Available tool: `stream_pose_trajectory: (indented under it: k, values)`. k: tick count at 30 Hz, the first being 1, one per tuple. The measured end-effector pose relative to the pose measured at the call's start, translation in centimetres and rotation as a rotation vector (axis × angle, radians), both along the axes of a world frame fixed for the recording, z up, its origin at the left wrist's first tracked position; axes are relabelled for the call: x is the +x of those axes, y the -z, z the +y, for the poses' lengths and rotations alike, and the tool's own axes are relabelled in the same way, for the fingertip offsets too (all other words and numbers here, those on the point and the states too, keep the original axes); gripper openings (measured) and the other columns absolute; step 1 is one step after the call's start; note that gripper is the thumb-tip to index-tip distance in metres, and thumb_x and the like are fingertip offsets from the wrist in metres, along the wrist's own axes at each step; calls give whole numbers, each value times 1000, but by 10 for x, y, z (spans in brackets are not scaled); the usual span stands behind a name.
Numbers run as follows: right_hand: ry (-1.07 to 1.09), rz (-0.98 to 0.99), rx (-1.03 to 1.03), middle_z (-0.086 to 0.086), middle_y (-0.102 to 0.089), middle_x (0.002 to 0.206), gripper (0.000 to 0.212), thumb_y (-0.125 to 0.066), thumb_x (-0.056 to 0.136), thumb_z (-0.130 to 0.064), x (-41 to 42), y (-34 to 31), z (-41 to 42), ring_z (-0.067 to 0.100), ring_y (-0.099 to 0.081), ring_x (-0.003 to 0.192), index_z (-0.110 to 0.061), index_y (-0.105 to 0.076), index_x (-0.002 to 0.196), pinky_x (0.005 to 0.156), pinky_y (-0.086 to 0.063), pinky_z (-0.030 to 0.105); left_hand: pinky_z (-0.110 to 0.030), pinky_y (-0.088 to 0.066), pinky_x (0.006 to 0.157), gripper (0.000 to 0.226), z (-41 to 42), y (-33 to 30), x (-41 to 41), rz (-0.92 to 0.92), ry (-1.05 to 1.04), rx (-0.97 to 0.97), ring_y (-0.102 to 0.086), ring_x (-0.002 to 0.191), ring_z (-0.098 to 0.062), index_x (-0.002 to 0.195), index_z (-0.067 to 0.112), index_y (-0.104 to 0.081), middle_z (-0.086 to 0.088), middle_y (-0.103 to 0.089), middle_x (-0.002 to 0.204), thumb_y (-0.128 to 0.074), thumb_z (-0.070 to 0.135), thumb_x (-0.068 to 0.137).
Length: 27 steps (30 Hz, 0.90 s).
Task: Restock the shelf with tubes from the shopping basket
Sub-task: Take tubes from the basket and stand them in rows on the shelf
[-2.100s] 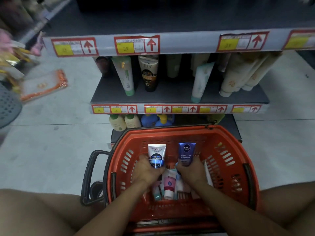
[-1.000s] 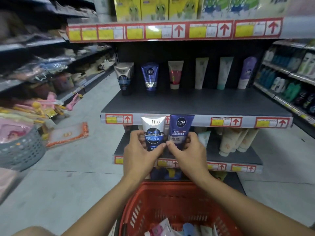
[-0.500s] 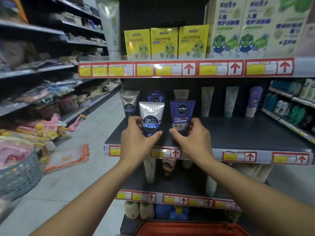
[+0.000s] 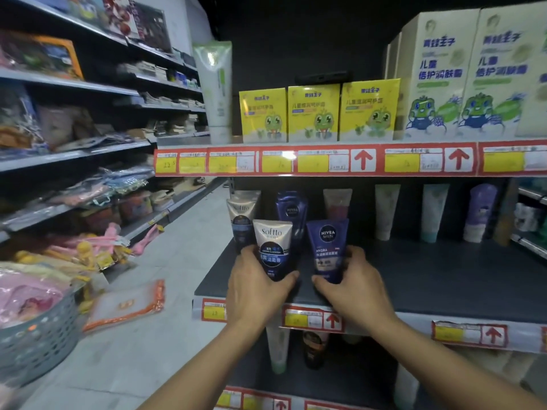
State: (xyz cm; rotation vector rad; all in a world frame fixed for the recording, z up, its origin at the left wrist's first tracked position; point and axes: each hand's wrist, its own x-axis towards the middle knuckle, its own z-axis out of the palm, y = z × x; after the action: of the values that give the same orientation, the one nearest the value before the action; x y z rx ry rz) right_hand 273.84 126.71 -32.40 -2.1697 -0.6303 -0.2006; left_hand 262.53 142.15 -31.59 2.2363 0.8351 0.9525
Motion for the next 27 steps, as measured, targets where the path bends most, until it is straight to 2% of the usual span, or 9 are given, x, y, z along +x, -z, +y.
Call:
stream_pose_trajectory:
  k: [2,5,8,15,19,24,27]
  values:
    - [-21,12,-43,-7,-72,112,66,-79,69,-50,4,3,-1,18,-71,99,-34,-47,124,83,-60,41,-36,-56,85,80,1,2,-1,40,-30,45,-65,112,-21,131,28,-51,4,-68,121,-86,61,67]
    - [-31,18,-91,-8,-73,108,53,-80,70,-50,8,3,4,15,-71,96,-39,-50,112,82,-61,42,-35,-56,78,65,5,2,-3,87,-59,53,-68,104,-20,122,30,-60,6,-73,112,-85,60,70]
    - [-44,2,-116,-12,-72,102,55,-84,66,-54,8,-3,17,12,-70,92,-36,-54,109,80,-60,38,-35,-58,78,66,12,-4,-2,134,-62,-1,-70,103,-21,121,32,-62,7,-75,109,-84,61,67]
    - [-100,14,-156,-5,-73,114,58,-91,68,-48,14,-14,60,17,-70,101,-28,-67,117,84,-57,32,-36,-58,82,65,43,-15,1,209,-49,-55,-71,106,-27,126,32,-63,2,-76,117,-84,52,69]
    - [-125,33,-153,-4,-73,117,59,-92,68,-48,19,-17,79,17,-70,105,-30,-67,118,88,-57,33,-38,-57,87,67,61,-18,6,230,-40,-57,-70,109,-29,134,28,-61,-2,-74,125,-87,46,74]
    - [-136,21,-125,-3,-72,122,59,-91,72,-46,25,-14,92,18,-69,108,-27,-67,123,83,-50,25,-32,-48,77,64,77,-21,14,230,-40,-89,-69,109,-28,133,25,-63,-4,-73,125,-88,41,76]
    - [-162,21,-89,-3,-72,125,61,-90,73,-46,27,-9,93,18,-68,111,-27,-65,125,88,-53,27,-34,-51,81,66,82,-17,16,196,-44,-114,-69,108,-28,134,24,-63,-4,-73,124,-88,40,75]
